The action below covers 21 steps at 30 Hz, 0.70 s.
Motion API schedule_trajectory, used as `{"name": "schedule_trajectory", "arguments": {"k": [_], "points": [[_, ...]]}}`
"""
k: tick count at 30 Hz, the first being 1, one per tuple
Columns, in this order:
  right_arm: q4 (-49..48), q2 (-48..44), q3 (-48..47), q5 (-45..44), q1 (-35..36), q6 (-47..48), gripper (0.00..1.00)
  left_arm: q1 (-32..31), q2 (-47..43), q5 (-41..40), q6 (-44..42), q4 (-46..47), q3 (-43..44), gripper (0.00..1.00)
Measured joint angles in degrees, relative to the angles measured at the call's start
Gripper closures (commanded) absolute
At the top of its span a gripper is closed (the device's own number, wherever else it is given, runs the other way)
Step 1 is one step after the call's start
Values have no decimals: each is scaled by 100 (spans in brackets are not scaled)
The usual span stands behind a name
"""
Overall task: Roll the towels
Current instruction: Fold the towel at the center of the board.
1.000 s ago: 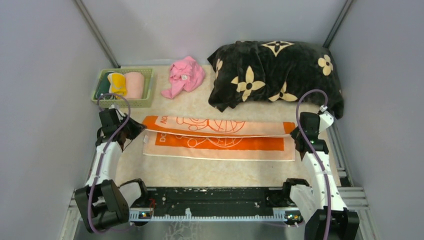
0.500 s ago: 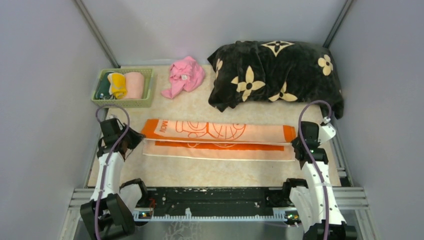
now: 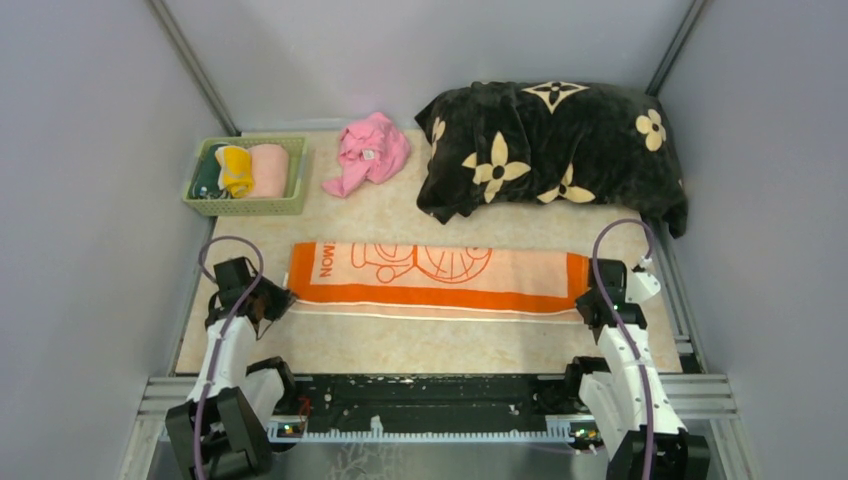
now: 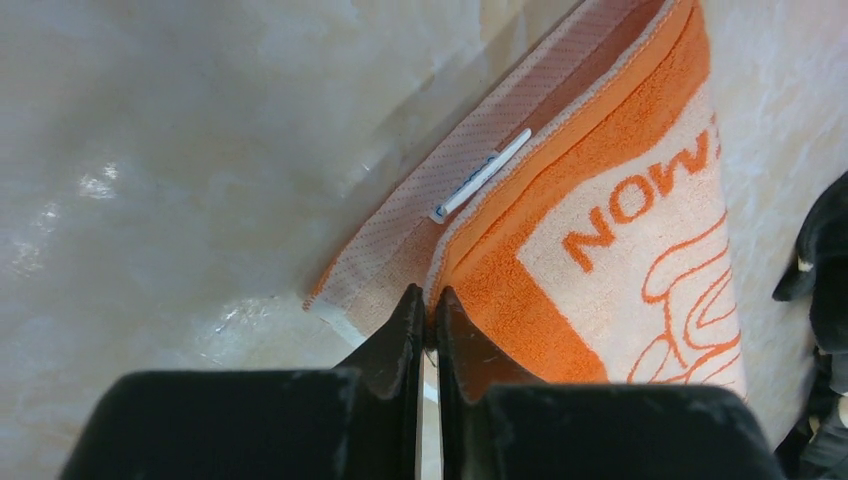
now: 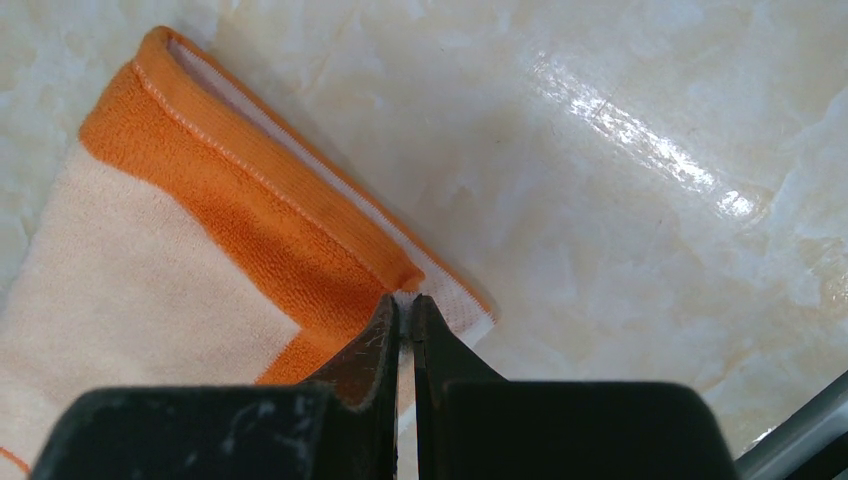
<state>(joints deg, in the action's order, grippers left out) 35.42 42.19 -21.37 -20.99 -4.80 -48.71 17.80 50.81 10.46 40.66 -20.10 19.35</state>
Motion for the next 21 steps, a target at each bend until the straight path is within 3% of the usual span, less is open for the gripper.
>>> {"name": "schedule_trajectory", "arguments": {"k": [11, 21], "points": [[365, -387, -474, -299, 2, -63, 100, -2, -295, -459, -42, -435, 787, 93], [643, -776, -531, -363, 2, -321, 100, -2, -437, -702, 262, -925, 684, 92]]}}
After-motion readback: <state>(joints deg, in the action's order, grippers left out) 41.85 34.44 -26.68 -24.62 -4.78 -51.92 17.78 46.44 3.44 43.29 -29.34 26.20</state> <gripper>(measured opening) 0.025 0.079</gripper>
